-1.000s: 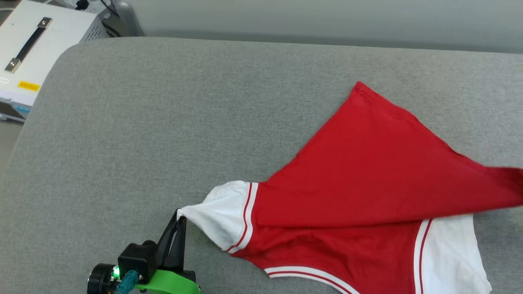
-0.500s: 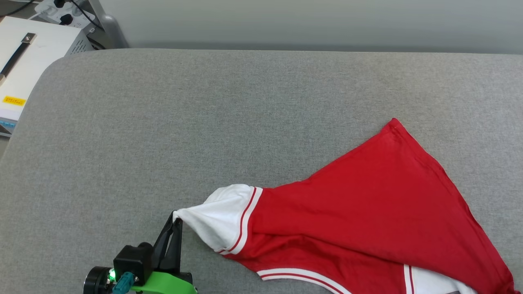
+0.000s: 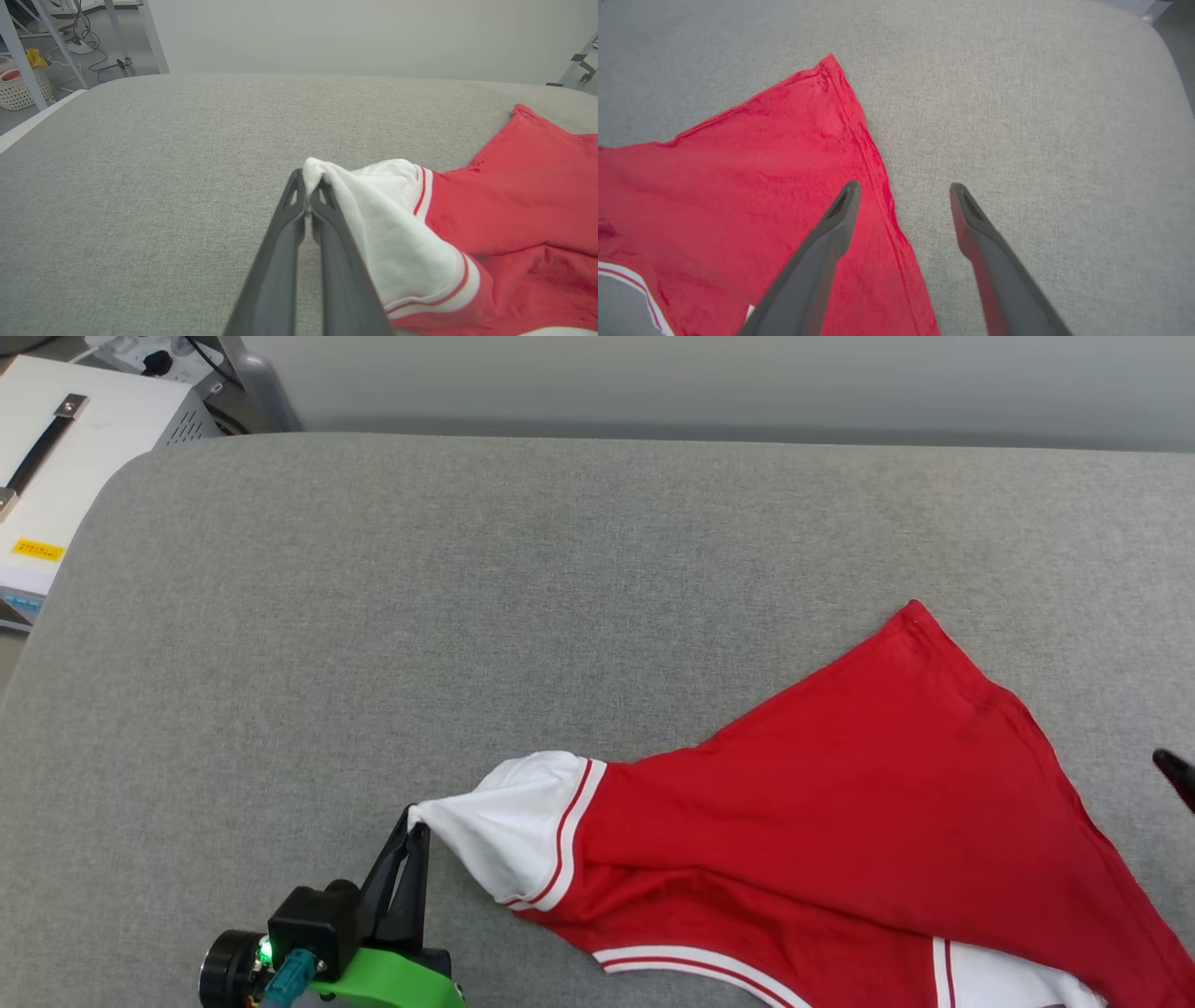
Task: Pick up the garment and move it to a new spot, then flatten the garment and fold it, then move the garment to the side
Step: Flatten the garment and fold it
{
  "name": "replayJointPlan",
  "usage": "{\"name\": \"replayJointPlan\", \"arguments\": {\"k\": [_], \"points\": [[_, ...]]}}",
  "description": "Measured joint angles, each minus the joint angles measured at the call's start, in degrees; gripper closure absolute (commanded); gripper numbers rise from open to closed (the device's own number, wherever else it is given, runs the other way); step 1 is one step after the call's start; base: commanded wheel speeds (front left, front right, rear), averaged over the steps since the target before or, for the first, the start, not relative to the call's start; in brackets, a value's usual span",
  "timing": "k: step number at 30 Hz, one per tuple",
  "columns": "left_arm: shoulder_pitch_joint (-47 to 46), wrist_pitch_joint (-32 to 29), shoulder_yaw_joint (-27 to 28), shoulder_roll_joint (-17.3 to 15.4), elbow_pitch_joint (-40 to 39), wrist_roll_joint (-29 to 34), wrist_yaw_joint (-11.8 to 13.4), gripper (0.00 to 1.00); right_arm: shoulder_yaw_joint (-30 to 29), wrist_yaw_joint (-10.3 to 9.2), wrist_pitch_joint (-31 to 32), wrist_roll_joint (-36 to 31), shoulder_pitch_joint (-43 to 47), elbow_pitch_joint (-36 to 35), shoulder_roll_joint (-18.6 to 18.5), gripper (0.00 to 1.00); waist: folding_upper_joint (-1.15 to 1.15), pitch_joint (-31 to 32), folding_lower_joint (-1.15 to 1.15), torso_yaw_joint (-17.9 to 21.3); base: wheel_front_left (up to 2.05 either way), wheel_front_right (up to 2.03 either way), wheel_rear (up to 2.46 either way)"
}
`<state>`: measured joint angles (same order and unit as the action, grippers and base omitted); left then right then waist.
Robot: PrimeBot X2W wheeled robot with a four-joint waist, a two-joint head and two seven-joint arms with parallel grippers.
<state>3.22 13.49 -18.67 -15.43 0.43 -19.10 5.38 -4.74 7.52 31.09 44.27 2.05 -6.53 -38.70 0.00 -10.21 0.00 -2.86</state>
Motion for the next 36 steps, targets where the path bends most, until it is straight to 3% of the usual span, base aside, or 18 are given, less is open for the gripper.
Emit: {"name": "replayJointPlan", "arguments": {"k": [3, 4, 7, 16, 19, 27, 33, 34, 35, 36], "points": [[-0.94, 0.0, -0.51, 0.01, -0.54, 0.1, 0.0, 1.0, 1.2, 0.0, 2.1, -0.97, -5.41, -1.24, -1.44, 0.0, 0.0, -1.04, 0.0, -0.56, 0.0, 0.0, 0.0], [-2.24, 0.02, -1.0, 0.16, -0.98, 0.4, -0.01, 1.0, 5.19, 0.0, 5.28, -2.02, -11.97, -0.87, -2.18, 0.0, 0.0, -2.4, 0.0, -1.31, 0.0, 0.0, 0.0], [-3.27, 0.08, -1.62, 0.51, -1.1, 0.49, -0.1, 1.0, 9.8, 0.01, 9.0, -3.5, -18.28, 1.48, -2.44, 0.0, 0.0, -3.72, 0.0, -2.17, 0.0, 0.0, 0.0], [-7.43, 0.35, -3.16, 1.71, -1.59, 1.52, -0.86, 1.0, 24.55, 0.01, 18.79, -7.56, -36.76, 14.35, -2.55, 0.0, 0.0, -8.07, 0.0, -5.32, 0.0, 0.0, 0.0], [-8.43, 0.6, -3.33, 2.09, -1.58, 1.62, -1.2, 1.0, 28.09, 0.01, 19.18, -8.33, -41.36, 18.61, -1.47, 0.0, 0.0, -9.54, 0.0, -6.24, 0.0, 0.0, 0.0], [-10.37, 0.8, -3.54, 2.92, -0.92, 2.0, -2.08, 1.0, 30.64, 0.01, 16.81, -7.9, -48.49, 32.62, 4.67, 0.0, 0.0, -13.25, 0.01, -8.08, 0.0, 0.0, 0.0], [-10.99, 1.12, -3.43, 3.5, 0.15, 2.07, -2.61, 1.0, 34.51, 0.01, 16.53, -6.99, -49.88, 37.31, 3.79, 0.0, 0.0, -14.27, 0.0, -8.94, 0.0, 0.0, 0.0], [-10.99, 1.13, -3.38, 3.54, 0.34, 2.08, -2.63, 1.0, 35.08, 0.01, 16.31, -6.36, -50.11, 37.55, 3.63, 0.3, 0.0, -14.24, 0.01, -8.94, 0.0, 0.0, 0.0], [-10.99, 1.14, -3.3, 3.56, 0.53, 2.08, -2.64, 1.0, 35.51, 0.01, 15.99, -5.92, -50.26, 37.73, 3.52, 0.84, 0.0, -14.2, 0.01, -8.87, 0.0, 0.0, 0.0], [-10.99, 1.16, -3.14, 3.58, 0.7, 2.08, -2.68, 1.0, 36.04, 0.0, 15.41, -5.33, -50.36, 37.85, 3.45, 1.0, 0.0, -14.09, 0.01, -8.75, 0.0, 0.0, 0.0]]}}
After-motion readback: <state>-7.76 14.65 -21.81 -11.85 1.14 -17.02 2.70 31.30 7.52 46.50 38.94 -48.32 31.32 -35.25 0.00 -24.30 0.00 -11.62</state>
